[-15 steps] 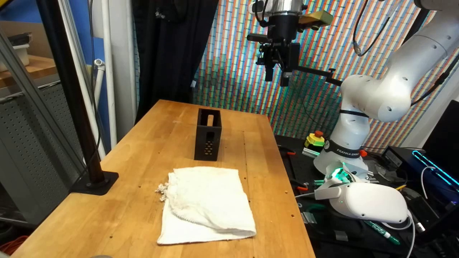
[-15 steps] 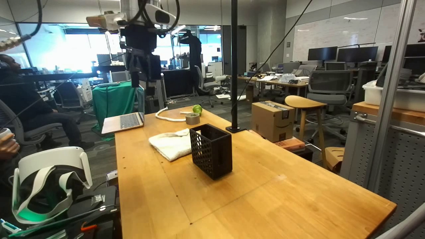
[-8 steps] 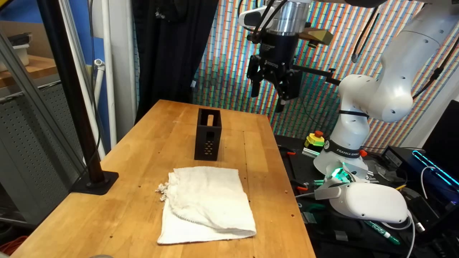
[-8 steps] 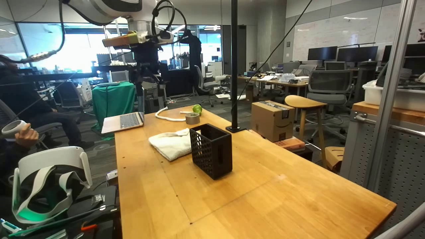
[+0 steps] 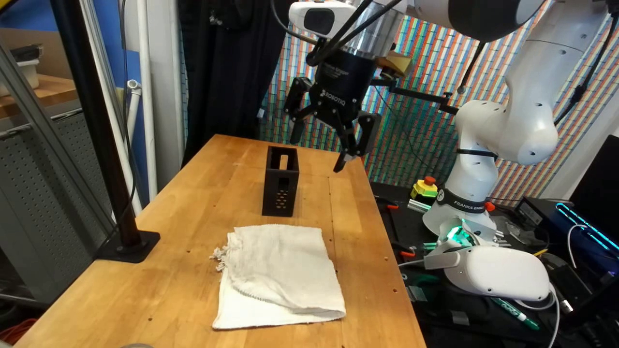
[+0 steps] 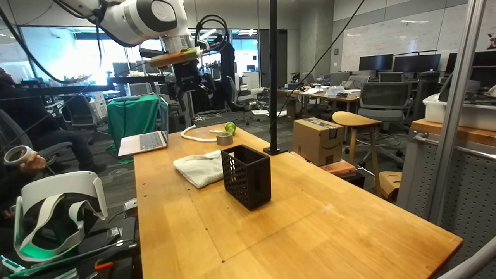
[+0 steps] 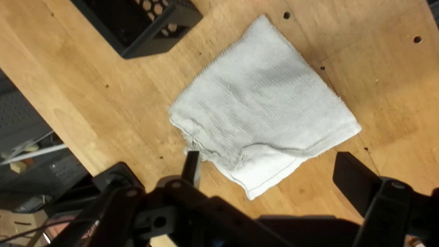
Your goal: Put the towel inside the black cutlery holder
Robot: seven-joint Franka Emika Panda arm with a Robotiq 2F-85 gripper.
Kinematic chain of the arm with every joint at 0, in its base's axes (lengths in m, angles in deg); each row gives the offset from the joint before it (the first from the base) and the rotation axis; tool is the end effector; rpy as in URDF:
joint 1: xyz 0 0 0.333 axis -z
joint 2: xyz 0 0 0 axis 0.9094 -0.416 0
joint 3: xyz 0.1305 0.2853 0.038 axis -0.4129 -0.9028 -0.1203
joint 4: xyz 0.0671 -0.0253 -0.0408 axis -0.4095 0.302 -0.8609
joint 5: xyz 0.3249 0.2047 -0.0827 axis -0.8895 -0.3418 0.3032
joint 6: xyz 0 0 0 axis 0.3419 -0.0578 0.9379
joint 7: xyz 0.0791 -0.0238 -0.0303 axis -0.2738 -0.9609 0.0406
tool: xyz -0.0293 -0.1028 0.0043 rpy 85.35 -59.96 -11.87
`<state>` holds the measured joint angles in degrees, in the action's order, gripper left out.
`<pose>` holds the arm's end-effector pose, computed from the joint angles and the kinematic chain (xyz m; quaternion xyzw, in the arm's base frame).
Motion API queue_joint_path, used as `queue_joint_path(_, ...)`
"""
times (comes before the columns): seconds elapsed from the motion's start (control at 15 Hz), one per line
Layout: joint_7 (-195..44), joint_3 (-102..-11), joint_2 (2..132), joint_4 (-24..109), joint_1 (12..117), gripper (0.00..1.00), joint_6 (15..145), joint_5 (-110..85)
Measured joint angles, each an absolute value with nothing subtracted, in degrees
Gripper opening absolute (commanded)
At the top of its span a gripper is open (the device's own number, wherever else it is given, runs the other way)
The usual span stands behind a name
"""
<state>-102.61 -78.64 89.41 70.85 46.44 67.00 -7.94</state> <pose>0.4225 0.3215 0.4711 0.8476 0.5229 0.0620 0.0658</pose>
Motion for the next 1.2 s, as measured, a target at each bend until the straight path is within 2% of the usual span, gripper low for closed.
queue_joint_path(0.2, -107.1, -78.6, 86.8, 70.8, 46.1, 1.0, 71.5, -9.4)
queue_joint_path(1.2, -109.6, -79.6, 80.3, 71.6, 45.8, 1.0, 72.3, -7.2)
